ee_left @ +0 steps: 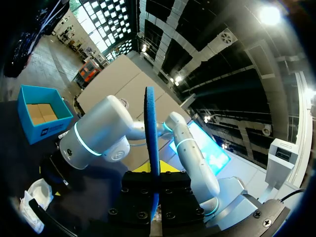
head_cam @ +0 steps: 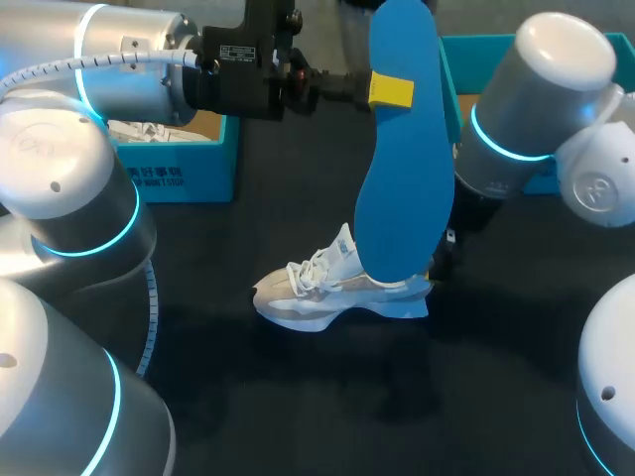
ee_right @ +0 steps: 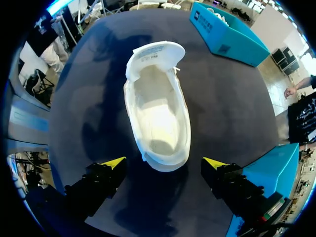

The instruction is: Take the shoe out of the shoebox, open the shoe tongue, remove and reinsert the insole, then place the shoe into the shoebox

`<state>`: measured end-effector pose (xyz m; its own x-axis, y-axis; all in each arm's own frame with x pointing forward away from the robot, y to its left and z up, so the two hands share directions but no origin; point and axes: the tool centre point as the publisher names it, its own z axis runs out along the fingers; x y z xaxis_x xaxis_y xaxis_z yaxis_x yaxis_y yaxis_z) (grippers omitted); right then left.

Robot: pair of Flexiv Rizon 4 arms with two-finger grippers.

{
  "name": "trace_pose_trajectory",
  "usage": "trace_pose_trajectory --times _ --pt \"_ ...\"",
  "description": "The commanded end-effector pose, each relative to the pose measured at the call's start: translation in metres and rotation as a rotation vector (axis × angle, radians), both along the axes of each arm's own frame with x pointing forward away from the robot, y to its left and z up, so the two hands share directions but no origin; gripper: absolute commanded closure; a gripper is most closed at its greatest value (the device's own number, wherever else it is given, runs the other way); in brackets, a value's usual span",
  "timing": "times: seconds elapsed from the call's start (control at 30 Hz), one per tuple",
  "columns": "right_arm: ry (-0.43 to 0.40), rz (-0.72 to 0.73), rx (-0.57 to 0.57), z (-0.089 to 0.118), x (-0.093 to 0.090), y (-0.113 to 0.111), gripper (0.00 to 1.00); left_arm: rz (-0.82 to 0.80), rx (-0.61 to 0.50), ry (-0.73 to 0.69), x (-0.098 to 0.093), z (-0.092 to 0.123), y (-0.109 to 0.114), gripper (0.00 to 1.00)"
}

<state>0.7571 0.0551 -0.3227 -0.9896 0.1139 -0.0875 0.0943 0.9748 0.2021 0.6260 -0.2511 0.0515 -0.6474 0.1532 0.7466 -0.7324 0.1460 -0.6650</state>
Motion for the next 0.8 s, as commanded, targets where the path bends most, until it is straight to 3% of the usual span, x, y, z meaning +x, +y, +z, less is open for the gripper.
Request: trace_pose_trajectory --times 0.03,0.8 --pt "0.009 -0.004 -0.071 -0.001 0.007 0.007 0.0 0.0 -0.001 0.0 0.0 0.0 -0.001 1.0" --pt "0.013 -0.01 -0.08 0.0 0.017 0.013 0.0 0.0 -0.001 0.0 0.0 0.0 -0.001 1.0"
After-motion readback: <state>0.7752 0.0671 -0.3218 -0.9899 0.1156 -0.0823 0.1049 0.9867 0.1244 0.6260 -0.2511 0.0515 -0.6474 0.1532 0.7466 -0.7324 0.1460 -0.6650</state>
